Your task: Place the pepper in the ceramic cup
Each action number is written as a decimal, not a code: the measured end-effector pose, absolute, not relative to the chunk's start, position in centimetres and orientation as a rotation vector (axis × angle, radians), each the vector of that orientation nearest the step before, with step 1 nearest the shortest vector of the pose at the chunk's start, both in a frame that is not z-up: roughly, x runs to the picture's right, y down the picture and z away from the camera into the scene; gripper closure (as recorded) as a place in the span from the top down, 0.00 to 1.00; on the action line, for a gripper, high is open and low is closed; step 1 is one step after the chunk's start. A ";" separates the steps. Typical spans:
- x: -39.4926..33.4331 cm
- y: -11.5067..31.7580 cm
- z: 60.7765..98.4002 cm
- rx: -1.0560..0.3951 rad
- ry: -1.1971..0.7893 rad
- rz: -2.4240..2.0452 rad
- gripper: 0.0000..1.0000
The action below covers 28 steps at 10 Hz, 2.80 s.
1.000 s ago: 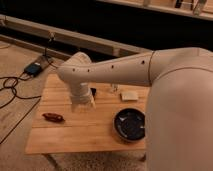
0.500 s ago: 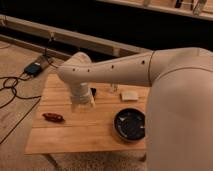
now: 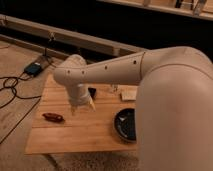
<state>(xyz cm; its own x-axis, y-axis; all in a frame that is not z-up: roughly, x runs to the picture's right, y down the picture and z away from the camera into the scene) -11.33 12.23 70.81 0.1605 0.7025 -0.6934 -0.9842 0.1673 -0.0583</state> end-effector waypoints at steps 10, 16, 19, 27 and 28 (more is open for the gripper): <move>-21.1 17.0 77.4 -0.654 0.359 0.657 0.65; -24.0 16.8 81.6 -0.739 0.273 0.533 0.65; -26.0 16.8 83.2 -0.760 0.242 0.466 0.65; -30.3 18.0 85.0 -0.783 0.208 0.334 0.65; -30.6 18.0 85.3 -0.778 0.207 0.331 0.65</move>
<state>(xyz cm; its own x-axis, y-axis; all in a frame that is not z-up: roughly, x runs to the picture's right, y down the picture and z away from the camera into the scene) -30.62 17.99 85.30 0.9286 0.2150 -0.3025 -0.3661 0.6646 -0.6513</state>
